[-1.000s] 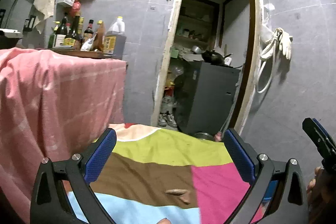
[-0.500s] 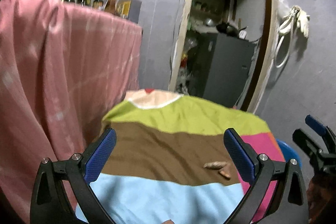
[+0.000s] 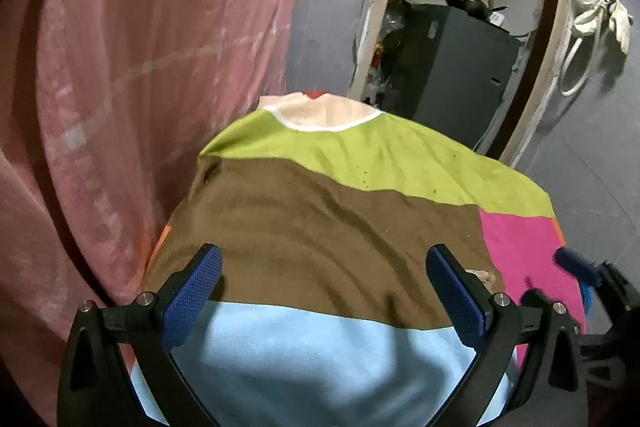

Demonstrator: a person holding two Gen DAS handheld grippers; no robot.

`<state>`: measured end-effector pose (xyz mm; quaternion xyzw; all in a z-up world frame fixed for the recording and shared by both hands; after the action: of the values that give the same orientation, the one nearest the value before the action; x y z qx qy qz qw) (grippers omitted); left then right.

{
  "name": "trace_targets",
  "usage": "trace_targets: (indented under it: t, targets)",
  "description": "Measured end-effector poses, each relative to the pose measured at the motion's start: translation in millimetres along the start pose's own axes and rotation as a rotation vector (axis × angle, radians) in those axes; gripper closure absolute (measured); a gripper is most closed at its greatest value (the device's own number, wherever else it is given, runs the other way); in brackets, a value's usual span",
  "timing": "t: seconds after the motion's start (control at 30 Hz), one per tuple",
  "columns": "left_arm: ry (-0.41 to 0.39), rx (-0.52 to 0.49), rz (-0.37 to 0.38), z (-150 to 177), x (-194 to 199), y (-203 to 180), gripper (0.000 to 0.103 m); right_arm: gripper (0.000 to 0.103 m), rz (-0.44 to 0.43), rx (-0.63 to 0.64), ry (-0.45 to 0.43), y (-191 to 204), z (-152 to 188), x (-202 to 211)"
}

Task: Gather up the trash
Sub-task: 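Move both open tools back over the remaining scraps on the bed, then grasp the beige crumpled scrap with the left tool while the right tool grasps an orange peel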

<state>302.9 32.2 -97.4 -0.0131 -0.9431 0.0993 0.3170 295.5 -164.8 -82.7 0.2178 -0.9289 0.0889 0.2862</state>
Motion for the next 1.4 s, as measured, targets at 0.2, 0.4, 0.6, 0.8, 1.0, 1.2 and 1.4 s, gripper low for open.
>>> trace_targets:
  t: [0.2, 0.4, 0.6, 0.8, 1.0, 1.2, 1.4]
  targets:
    - [0.027, 0.006, 0.002, 1, -5, 0, 0.003, 0.038, -0.056, 0.031, 0.123, 14, 13, -28]
    - [0.05, 0.0, 0.022, 3, -8, -4, 0.003, 0.066, -0.092, 0.008, 0.175, 10, 16, -43]
    - [0.082, -0.036, 0.094, 6, -14, -20, 0.004, 0.092, -0.106, 0.03, 0.156, 5, 16, -34]
    - [0.111, -0.081, 0.145, 9, -18, -37, 0.004, 0.094, -0.077, 0.02, 0.142, -10, 23, -31]
    - [0.137, -0.113, 0.217, 10, -21, -54, 0.004, 0.094, -0.041, -0.011, 0.101, -25, 20, -26]
    - [0.165, -0.192, 0.247, 18, -29, -82, 0.009, 0.094, -0.014, -0.081, 0.07, -56, 22, -17]
    - [0.207, -0.272, 0.245, 26, -45, -106, 0.026, 0.094, -0.018, -0.109, 0.051, -68, 25, -11]
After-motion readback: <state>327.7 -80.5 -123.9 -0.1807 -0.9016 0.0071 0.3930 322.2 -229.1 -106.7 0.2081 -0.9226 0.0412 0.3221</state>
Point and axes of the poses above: each gripper's, at about its wrist camera, not at the fingertips, and x roughly against the way its jaws point, y to its left, z to its underside, the point moved 7 cm from there along -x, roughly the way its jaws point, and after that the axes turned 2 degrees about -y, right-handed, at the moved point
